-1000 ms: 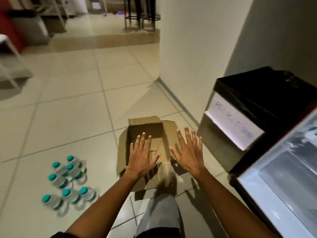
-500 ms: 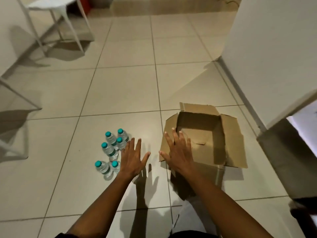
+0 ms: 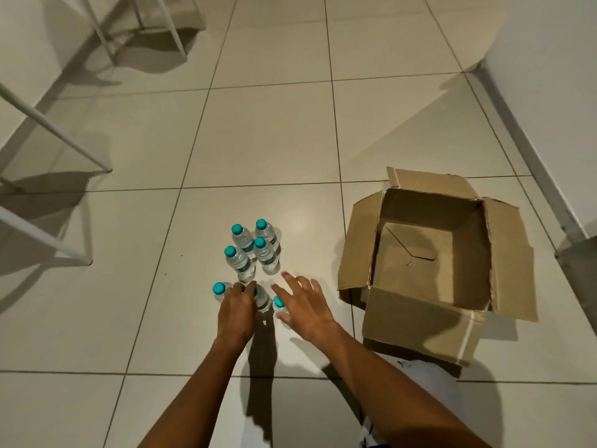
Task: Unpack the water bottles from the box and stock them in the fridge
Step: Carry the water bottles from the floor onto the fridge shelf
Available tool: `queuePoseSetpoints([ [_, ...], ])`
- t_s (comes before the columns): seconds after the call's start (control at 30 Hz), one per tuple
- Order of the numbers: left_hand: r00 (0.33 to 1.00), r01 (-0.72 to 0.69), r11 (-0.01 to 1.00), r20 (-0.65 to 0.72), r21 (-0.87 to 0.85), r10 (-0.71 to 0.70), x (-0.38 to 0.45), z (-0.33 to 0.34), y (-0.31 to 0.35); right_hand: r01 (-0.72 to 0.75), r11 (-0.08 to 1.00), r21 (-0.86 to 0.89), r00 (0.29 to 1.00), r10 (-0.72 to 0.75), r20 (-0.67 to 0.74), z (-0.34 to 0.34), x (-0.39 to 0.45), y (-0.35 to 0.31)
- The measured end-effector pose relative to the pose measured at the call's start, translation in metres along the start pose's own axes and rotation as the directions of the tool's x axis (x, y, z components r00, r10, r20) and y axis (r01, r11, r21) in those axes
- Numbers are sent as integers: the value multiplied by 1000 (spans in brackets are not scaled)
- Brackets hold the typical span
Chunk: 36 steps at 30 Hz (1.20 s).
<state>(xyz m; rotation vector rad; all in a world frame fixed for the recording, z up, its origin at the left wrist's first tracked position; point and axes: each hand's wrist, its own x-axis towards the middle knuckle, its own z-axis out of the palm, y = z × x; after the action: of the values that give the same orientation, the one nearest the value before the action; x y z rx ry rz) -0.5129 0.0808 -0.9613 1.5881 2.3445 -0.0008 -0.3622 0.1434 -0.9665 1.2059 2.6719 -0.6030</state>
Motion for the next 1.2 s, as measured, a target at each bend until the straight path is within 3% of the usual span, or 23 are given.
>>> queuePoseSetpoints([
  [0.17, 1000, -6, 999, -5, -37, 6, 5, 5, -2, 40, 998, -57, 997, -36, 72, 3, 4, -14],
  [0.47, 997, -14, 996, 74, -85, 20, 14, 0, 14, -52, 993, 107, 995, 43, 86, 1, -16, 17],
  [0.97, 960, -275, 959, 36, -63, 277, 15, -47, 95, -41, 970, 238, 979, 86, -184, -66, -73, 60],
  [1.2, 922, -388, 920, -11, -49, 388, 4, -93, 151, -107, 951, 291, 937, 194, -291, -129, -130, 98],
])
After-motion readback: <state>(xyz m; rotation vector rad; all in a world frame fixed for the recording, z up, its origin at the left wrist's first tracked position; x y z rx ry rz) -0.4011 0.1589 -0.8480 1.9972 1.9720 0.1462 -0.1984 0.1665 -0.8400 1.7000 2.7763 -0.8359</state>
